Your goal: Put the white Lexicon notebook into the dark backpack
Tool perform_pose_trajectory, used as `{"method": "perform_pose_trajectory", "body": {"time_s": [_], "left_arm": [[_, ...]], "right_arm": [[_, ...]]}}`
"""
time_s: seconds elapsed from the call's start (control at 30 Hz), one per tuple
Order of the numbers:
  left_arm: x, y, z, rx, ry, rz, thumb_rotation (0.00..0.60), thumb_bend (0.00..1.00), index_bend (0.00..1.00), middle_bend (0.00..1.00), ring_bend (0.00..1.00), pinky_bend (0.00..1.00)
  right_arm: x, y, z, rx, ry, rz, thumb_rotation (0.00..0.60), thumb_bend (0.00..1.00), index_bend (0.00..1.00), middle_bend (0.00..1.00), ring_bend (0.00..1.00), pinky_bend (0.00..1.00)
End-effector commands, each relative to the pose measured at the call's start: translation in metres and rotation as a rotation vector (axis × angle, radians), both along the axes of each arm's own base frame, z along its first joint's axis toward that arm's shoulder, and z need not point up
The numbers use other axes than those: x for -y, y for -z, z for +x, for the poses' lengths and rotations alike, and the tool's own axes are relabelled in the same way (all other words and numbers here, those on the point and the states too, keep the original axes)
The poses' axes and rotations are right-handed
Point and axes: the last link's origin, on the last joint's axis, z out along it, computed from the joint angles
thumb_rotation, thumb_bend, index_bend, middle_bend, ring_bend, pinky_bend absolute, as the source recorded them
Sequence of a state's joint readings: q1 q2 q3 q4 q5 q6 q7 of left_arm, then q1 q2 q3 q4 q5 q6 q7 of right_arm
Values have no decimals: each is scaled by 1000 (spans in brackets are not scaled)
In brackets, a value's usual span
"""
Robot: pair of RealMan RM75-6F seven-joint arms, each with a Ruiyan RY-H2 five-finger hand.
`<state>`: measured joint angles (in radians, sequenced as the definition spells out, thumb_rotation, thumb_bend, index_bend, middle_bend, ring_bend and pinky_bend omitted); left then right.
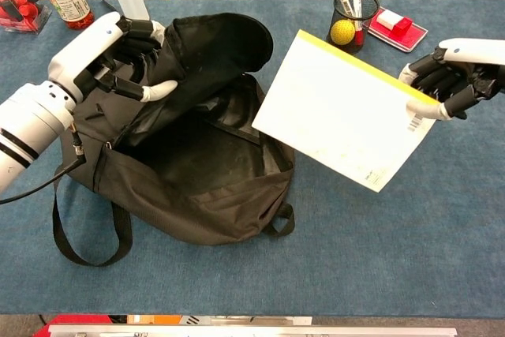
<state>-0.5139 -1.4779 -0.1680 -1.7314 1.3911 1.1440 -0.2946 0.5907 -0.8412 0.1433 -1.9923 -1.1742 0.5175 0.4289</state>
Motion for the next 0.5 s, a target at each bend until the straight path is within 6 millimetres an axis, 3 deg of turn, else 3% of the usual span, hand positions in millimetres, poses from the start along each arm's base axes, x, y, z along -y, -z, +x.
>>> {"method": "perform_pose_trajectory", "body": {"time_s": [0.03, 0.5], "left_arm": [[1, -1, 0, 4, -1, 2, 600, 272, 517, 620, 621, 778], [6, -8, -1, 13, 7, 18, 600, 272, 514, 617, 618, 777]], "right_arm": [[1, 3, 12, 69, 101, 102, 600, 472, 906, 747, 666, 754], [8, 41, 24, 220, 397, 367, 600, 472, 906, 747, 670, 758]]}}
